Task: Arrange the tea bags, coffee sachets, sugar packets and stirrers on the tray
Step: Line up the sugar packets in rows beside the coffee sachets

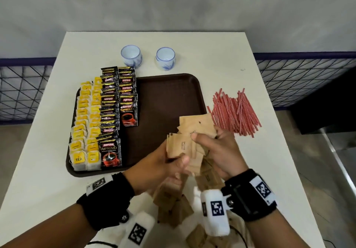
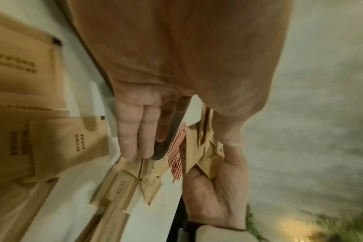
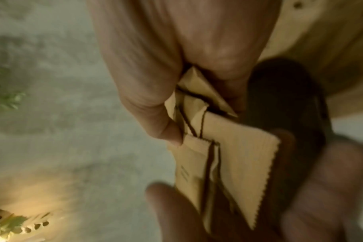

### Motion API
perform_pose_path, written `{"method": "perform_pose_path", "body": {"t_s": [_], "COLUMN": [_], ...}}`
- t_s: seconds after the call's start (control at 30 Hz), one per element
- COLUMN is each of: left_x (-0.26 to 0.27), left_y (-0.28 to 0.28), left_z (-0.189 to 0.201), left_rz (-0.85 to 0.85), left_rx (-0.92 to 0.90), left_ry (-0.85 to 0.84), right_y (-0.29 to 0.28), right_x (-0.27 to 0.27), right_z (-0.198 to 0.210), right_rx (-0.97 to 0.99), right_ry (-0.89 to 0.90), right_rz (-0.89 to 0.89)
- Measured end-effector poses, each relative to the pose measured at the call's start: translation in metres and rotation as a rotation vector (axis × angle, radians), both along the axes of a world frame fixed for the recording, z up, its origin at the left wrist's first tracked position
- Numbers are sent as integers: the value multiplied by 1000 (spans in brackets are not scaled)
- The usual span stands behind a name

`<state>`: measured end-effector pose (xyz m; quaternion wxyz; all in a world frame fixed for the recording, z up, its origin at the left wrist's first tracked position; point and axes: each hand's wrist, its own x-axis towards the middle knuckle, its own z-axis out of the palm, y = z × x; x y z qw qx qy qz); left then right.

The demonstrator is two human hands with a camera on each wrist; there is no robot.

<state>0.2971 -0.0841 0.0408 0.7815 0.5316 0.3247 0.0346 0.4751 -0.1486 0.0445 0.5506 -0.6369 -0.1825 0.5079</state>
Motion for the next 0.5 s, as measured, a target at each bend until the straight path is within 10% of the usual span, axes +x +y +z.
{"method": "perform_pose_path", "body": {"t_s": [0.5], "left_x": [-38], "left_y": [35], "left_z": [1], "left_rz": [424], "left_rx": [-177], "left_ry": [15], "right_y": [37], "right_x": [-71], "right_z": [-13], "right_rx": [-46], "right_ry": [-13], "right_rz": [260]}}
